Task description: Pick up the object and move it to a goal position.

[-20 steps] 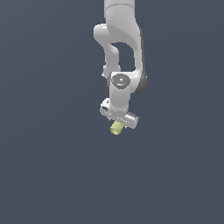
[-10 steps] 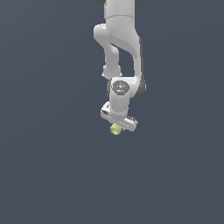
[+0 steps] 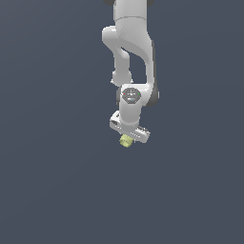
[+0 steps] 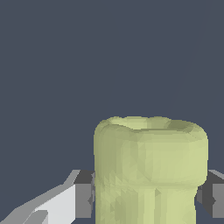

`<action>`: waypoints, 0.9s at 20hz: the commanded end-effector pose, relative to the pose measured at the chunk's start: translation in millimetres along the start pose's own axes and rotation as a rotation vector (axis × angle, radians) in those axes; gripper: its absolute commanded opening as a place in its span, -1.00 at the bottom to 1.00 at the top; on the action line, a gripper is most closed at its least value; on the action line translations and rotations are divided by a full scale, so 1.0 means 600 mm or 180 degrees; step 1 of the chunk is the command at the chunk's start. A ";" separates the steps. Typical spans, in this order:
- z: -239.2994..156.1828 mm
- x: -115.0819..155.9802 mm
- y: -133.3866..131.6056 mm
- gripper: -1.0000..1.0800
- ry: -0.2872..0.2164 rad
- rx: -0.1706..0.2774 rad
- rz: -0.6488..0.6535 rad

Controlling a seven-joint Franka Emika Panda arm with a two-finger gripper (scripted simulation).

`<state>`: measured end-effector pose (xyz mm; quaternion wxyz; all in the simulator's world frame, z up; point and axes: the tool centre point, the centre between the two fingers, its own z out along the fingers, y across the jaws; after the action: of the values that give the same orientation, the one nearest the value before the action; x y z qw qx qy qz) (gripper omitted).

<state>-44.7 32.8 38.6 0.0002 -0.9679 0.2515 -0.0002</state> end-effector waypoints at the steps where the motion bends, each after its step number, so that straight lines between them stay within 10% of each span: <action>1: 0.000 0.001 0.000 -1.00 0.0000 0.0000 0.0001; 18: -0.113 0.111 0.040 -1.00 0.0000 0.0000 0.0001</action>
<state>-5.0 -12.6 96.1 0.0002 -0.9678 0.2516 -0.0001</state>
